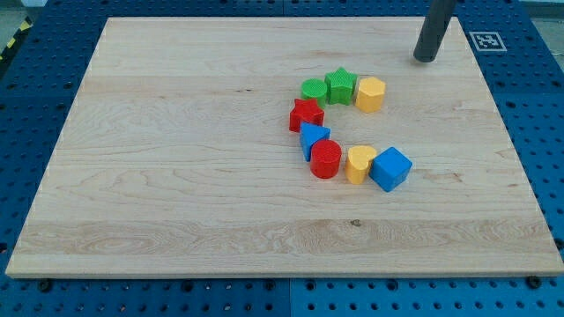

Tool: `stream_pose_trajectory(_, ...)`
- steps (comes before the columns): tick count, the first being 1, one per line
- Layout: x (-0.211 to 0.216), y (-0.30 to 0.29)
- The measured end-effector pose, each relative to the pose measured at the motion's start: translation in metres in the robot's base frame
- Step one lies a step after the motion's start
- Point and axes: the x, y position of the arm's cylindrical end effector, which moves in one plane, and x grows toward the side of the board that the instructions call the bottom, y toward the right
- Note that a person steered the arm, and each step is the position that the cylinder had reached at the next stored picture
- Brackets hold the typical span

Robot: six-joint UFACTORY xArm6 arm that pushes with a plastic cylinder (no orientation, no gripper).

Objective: Separate the green star from the green circle

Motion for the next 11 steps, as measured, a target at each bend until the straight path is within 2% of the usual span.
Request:
stream_pose_trajectory(1,0.000,0.000)
stream_pose_trajectory(2,0.019,0.019)
stream_pose_trajectory(3,0.070,0.026)
stream_pose_trajectory(5,0.136,-0.034)
stream_pose_trajectory(7,0.094,-0.132)
stream_pose_trajectory(9,0.059,-0.160)
stream_pose_trajectory(10,0.023,-0.166)
stream_pose_trajectory(11,0.008,-0.157)
